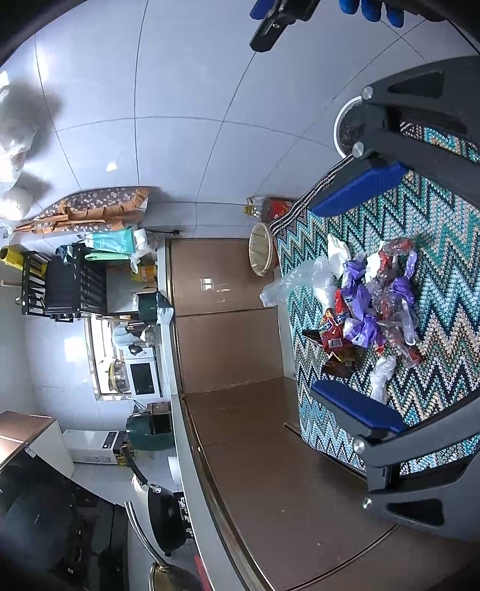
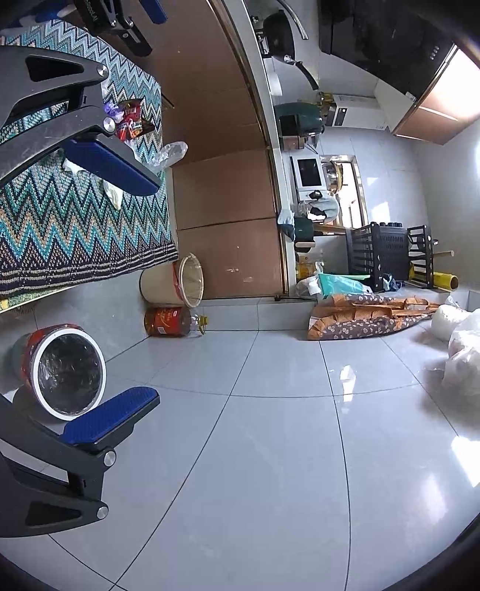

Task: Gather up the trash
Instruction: 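Move both tools toward the trash pile on the zigzag rug, then grasp the red-and-clear plastic wrapper with the right gripper while the left gripper grasps a clear wrapper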

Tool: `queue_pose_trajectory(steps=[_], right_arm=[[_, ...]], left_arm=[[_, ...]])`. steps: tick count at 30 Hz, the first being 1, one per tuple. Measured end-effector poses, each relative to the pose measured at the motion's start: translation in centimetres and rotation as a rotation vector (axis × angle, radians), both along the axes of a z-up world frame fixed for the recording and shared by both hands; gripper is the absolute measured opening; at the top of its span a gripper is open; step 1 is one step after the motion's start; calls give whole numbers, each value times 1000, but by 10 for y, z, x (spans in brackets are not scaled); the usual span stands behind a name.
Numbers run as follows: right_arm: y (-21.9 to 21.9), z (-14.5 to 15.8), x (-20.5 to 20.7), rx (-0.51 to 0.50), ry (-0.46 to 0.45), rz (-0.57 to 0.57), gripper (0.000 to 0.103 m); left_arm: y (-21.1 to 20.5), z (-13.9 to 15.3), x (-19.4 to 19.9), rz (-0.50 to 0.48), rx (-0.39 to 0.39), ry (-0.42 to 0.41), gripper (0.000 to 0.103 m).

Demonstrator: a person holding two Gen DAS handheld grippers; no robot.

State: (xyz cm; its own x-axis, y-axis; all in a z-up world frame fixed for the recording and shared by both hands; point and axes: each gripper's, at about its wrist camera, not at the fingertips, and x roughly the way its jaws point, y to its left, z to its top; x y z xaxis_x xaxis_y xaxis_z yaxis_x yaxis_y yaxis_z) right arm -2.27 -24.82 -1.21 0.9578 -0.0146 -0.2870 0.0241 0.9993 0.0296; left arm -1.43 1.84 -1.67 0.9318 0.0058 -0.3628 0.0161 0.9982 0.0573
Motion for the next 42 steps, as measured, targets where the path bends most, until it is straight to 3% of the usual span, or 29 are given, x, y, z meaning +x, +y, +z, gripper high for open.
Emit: queue_pose_trajectory(steps=[12,21,27,31,34,38,42], right_arm=[[19,-4,-1,-18,8,45,103],[22,-11,9,-3,19,80,103],[39,-32,33,-6,109,189,103],[59,-54,55,2,195,300,103],[77,-72,72,31,267,408,91],[104,-94,95,53,367,527,65],[127,-119,115,75,461,624,59]], left_arm=[[9,-3,-8,7,-1,2,90],[33,-17,8,33,-49,47,90],[80,-32,20,106,-68,73,90],[116,-52,24,104,-100,117,90],[132,-70,27,86,-109,169,89],[143,-95,32,47,-123,245,89],[144,-111,44,-12,-168,307,85]])
